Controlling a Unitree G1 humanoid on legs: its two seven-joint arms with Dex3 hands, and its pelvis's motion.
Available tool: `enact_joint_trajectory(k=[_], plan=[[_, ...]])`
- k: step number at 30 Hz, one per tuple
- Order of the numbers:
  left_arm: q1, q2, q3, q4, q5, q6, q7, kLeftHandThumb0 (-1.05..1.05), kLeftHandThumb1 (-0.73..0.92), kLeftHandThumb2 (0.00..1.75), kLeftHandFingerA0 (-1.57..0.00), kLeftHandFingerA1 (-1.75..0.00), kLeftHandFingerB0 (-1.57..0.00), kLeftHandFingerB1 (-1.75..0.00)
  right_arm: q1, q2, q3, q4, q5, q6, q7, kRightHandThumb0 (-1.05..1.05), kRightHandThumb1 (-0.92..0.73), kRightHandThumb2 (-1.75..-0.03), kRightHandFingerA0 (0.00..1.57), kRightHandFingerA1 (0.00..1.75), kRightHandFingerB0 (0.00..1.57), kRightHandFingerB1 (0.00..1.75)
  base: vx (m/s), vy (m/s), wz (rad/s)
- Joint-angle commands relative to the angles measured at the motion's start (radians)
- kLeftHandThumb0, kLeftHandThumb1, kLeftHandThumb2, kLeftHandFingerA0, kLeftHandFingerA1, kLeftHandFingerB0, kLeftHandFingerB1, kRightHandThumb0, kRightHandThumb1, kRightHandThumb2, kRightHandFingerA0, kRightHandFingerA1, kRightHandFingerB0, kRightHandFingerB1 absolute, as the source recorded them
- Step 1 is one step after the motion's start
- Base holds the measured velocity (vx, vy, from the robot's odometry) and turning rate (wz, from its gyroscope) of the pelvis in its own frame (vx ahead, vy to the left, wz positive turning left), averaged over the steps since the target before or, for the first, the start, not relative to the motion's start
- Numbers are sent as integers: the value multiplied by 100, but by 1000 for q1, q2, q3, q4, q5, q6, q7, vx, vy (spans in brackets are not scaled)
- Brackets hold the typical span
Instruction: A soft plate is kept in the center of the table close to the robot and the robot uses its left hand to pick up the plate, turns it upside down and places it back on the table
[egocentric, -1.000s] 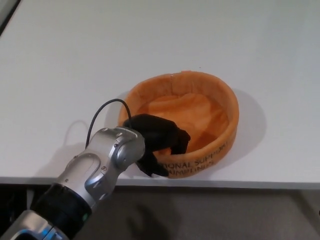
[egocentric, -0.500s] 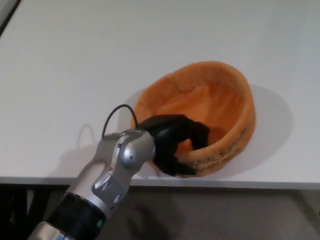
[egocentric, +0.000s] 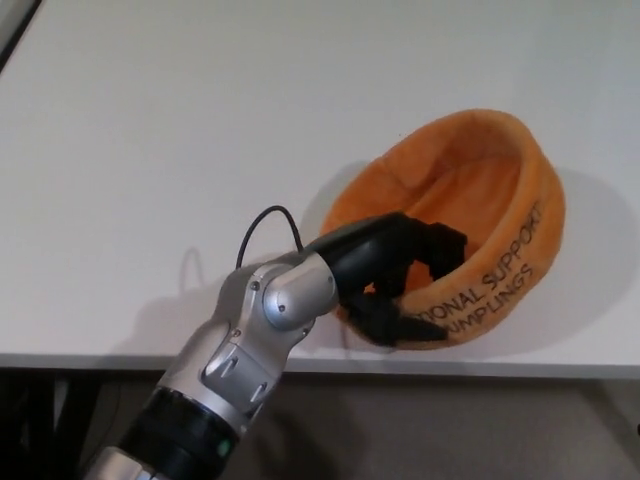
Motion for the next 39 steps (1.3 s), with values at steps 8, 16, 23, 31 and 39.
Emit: enact_joint_trajectory(k=[8,16,23,31,39], plan=[[-2,-125,113,-25,-238,-18,27,-20,41,85,-95,-175,-75,-175,11,-10,-11,-4,23,27,16,-74,-92,-69,60,42,36,32,0,0,0],[0,-297,312,-202,-523,334,2,-9,50,78,-87,-175,-65,-175,12,-5,-10,-2,12,22,4,-76,-91,-69,62,42,38,33,0,0,0],[3,-423,470,-266,-803,433,75,-16,52,73,-96,-175,-67,-175,5,-7,-8,11,10,12,7,-76,-92,-69,63,43,38,34,0,0,0],[20,-515,601,-269,-1049,421,162,-15,55,71,-94,-175,-72,-175,15,-10,-6,2,11,20,11,-76,-92,-69,60,43,36,33,0,0,0],[51,-563,728,-222,-1272,376,217,-18,60,71,-93,-175,-63,-175,13,-11,-4,-1,-7,15,-4,-76,-92,-69,63,43,38,34,0,0,0]])
